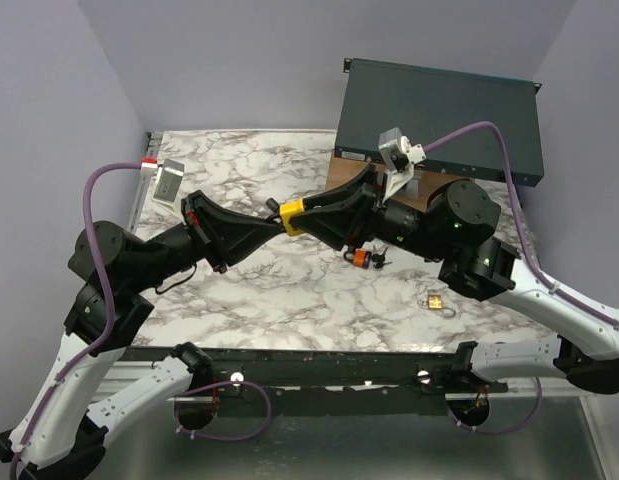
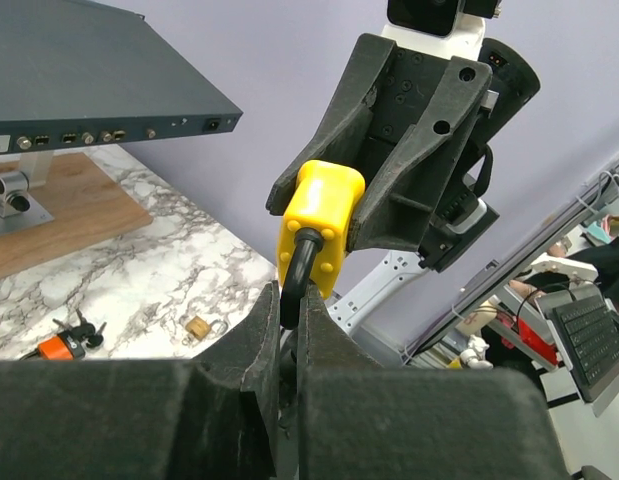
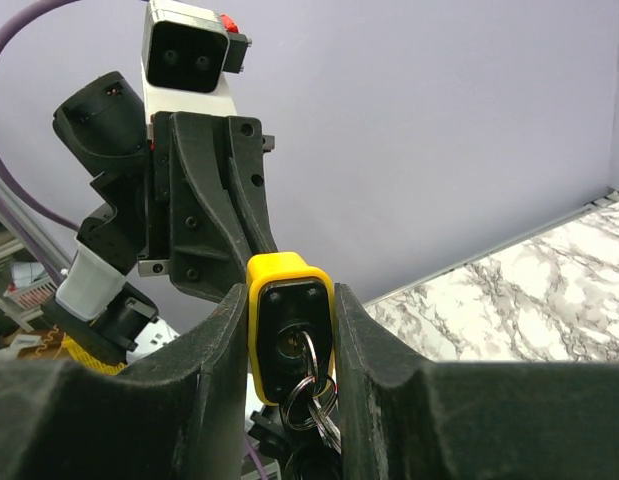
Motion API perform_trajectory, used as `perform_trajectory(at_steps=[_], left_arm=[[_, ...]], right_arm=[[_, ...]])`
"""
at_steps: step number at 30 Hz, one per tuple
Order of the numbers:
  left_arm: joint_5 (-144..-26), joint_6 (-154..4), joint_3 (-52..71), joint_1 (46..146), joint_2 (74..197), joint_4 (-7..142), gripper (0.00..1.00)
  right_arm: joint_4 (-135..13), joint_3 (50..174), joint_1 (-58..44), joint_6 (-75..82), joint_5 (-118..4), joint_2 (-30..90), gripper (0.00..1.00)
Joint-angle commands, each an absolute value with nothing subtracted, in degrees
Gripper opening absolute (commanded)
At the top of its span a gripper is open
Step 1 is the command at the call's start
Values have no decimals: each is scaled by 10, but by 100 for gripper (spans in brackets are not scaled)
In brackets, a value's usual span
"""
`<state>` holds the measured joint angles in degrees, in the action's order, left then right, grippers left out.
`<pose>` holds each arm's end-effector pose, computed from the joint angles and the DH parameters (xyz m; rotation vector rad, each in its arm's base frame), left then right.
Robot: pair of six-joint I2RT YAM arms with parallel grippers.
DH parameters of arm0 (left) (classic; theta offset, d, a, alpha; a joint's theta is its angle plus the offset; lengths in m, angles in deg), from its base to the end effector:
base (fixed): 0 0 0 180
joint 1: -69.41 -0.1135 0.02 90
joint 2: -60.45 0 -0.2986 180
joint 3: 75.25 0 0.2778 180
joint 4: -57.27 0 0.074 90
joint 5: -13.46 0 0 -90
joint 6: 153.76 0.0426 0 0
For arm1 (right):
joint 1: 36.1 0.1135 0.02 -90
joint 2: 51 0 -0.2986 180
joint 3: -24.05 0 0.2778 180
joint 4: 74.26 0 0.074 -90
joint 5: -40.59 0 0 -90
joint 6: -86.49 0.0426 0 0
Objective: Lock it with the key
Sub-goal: Lock the lock.
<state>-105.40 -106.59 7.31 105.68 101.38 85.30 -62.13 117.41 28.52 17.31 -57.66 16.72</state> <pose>0.0767 -0.0818 0.5198 0.3919 1.4804 -1.4666 0.1103 0.2467 0.5372 -0.6705 1.3087 1.3380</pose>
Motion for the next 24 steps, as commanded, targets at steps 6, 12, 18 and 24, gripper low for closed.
perform_trajectory(at_steps=[6, 12, 18, 24], left_arm=[[-1138, -1084, 91, 1096, 1073, 797, 0], [-1136, -1081, 96, 1097, 1076, 795, 0], [-1078, -1045, 69, 1097, 1028, 801, 0], [-1054, -1028, 66, 1097, 990, 802, 0]], right_arm=[[-571, 1128, 342, 173, -621, 254, 1], [-567, 1125, 345, 173, -610, 252, 1], [-565, 1130, 345, 156, -584, 216, 22], [-559, 1140, 345, 139, -577, 186, 47]])
